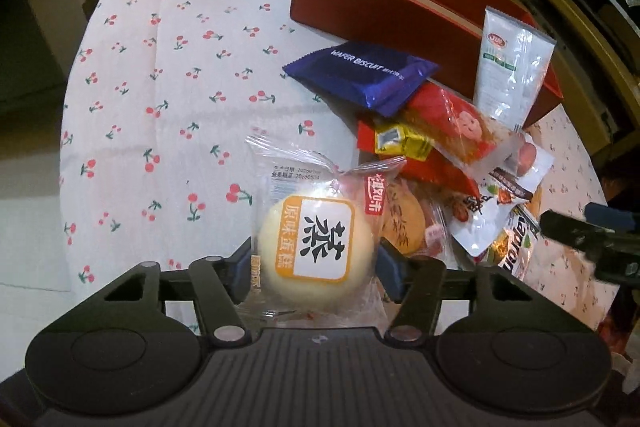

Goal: Organize snacks
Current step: 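Grasp the wrapped bun with the left tool while the right tool grasps the Kaprons wafer bar, then carry the bun and wafer bar into the red box and release both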

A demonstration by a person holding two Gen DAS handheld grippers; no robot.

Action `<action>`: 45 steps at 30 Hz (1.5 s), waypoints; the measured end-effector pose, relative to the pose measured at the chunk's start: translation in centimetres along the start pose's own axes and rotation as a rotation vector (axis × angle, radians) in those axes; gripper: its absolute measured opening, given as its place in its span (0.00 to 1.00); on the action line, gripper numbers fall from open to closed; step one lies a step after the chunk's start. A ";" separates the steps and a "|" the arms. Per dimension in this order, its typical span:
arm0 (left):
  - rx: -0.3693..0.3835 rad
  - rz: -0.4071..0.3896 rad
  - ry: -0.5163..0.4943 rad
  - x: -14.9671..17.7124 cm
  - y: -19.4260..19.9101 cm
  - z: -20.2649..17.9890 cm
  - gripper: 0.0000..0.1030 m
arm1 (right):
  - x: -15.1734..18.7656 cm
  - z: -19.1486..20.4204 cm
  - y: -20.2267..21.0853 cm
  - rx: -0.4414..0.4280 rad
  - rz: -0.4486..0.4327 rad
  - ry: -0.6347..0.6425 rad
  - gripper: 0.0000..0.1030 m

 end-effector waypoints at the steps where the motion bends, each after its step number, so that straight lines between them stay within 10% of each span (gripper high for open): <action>1: 0.003 -0.001 0.004 0.1 0.0 0.1 0.64 | 0.1 0.1 -0.4 0.007 0.009 0.002 0.92; 13: 0.027 0.031 0.008 0.5 -0.8 -0.5 0.68 | 0.8 3.8 -4.2 0.078 0.072 0.064 0.92; 24: 0.032 0.046 -0.021 1.3 -0.6 -0.9 0.71 | 5.1 -0.6 -1.4 0.096 0.156 0.068 0.84; 39: 0.081 0.049 0.057 1.0 -0.2 -0.2 0.81 | 7.6 -5.0 1.3 -0.011 0.154 -0.450 0.85; 45: 0.068 0.042 0.090 1.0 -0.2 0.5 0.82 | 5.9 -2.5 -1.7 0.022 0.162 -0.410 0.85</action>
Point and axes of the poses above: each gripper's, at about its wrist camera, not at the fingertips, and y roughly against the way its jaws point, z to its left, x to its underside, the point moved 6 cm from there along -y, roughly the way its jaws point, and after that the axes turned 8 degrees about z, right-handed, at the moved point
